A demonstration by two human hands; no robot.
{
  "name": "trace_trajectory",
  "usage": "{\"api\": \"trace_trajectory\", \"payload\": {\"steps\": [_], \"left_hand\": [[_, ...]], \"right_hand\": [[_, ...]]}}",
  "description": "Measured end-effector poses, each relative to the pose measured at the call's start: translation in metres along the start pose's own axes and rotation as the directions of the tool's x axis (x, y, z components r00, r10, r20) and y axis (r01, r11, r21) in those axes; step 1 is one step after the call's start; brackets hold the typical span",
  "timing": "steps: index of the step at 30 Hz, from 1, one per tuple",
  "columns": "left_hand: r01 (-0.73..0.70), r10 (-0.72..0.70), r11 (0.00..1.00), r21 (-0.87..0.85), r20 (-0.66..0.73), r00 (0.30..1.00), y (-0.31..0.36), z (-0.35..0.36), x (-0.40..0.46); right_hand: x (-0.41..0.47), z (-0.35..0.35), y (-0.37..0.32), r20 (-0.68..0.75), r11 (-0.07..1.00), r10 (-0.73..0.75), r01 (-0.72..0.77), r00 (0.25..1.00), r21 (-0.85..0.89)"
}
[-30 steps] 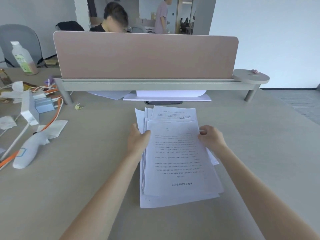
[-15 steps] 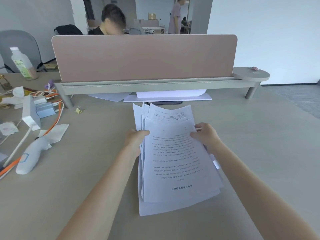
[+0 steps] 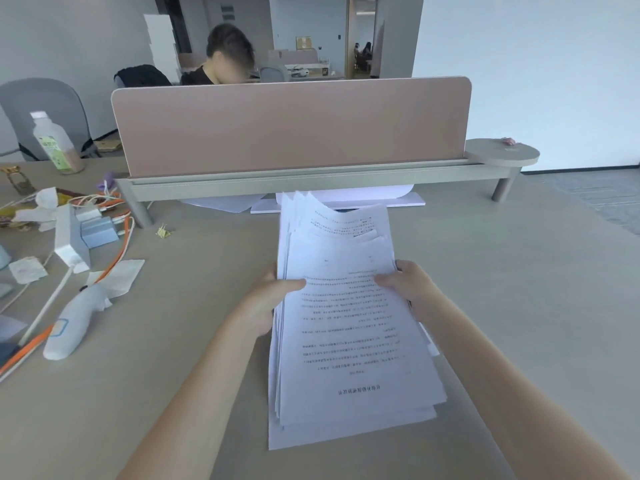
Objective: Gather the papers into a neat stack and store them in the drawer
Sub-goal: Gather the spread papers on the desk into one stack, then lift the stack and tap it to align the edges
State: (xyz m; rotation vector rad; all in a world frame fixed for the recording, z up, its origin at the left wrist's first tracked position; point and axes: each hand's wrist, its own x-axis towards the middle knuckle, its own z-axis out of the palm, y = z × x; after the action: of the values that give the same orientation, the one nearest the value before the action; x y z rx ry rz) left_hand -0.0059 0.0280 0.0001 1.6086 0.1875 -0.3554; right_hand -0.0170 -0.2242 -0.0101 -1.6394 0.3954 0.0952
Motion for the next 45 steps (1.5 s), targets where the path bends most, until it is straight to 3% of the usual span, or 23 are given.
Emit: {"api": "trace_trajectory", "payload": {"steps": [4,9,10,12,15,17,18,21,25,30,34,39,45], "left_hand": [[0.011,-0.011,1.000,-0.006,-0.006,1.000,-0.014,-0.008,-0.009],[-0.017,0.018,1.000,0.010,-0.100,0.995,-0.012,-0.007,-0.010],[-0.043,0.045,0.999,0.021,-0.102,0.994,-0.010,-0.005,-0.010],[-0.067,0.070,0.997,0.033,-0.093,0.993,-0.005,-0.002,-0.010],[-0.049,0.055,0.997,0.067,-0.091,0.994,-0.003,0.002,-0.010],[-0.042,0.047,0.997,0.065,-0.074,0.996,-0.001,0.007,-0.009],[-0.031,0.035,0.998,0.059,-0.075,0.997,-0.001,0.008,-0.010],[-0.034,0.037,0.998,0.056,-0.053,0.998,-0.002,0.010,-0.007],[-0.086,0.089,0.995,0.059,-0.049,0.995,-0.003,0.012,-0.006],[-0.141,0.141,0.990,-0.005,-0.056,0.988,0.005,0.006,-0.012],[-0.199,0.190,0.973,-0.114,-0.085,0.978,0.023,-0.006,-0.020],[-0.340,0.335,0.936,-0.092,-0.061,0.940,0.057,-0.012,-0.038],[-0.495,0.483,0.854,-0.160,-0.106,0.869,0.094,-0.010,-0.060]], "right_hand": [[-0.002,0.002,0.002,0.010,0.981,-0.037,0.034,0.999,0.189],[-0.009,0.007,-0.001,-0.019,0.974,-0.104,0.106,0.994,0.202],[-0.008,0.008,0.000,-0.050,0.983,-0.122,0.128,0.991,0.129],[-0.007,0.008,-0.003,-0.111,0.961,-0.187,0.158,0.976,-0.225],[-0.010,0.014,-0.005,-0.075,0.691,-0.220,0.101,0.973,-0.715],[-0.012,0.017,-0.003,-0.017,0.566,-0.234,0.122,0.972,-0.815],[-0.013,0.019,-0.003,0.011,0.558,-0.233,0.143,0.972,-0.817],[-0.017,0.022,-0.008,0.036,0.654,-0.211,0.169,0.977,-0.737],[-0.020,0.020,-0.021,-0.017,0.851,-0.184,0.150,0.983,-0.503],[-0.024,0.011,-0.021,-0.033,0.968,-0.187,0.178,0.982,-0.178],[-0.032,0.006,-0.038,-0.024,0.961,-0.270,0.271,0.963,0.057],[-0.047,0.003,-0.077,-0.136,0.925,-0.381,0.379,0.915,-0.044],[-0.073,0.001,-0.116,-0.193,0.855,-0.489,0.511,0.851,0.091]]}}
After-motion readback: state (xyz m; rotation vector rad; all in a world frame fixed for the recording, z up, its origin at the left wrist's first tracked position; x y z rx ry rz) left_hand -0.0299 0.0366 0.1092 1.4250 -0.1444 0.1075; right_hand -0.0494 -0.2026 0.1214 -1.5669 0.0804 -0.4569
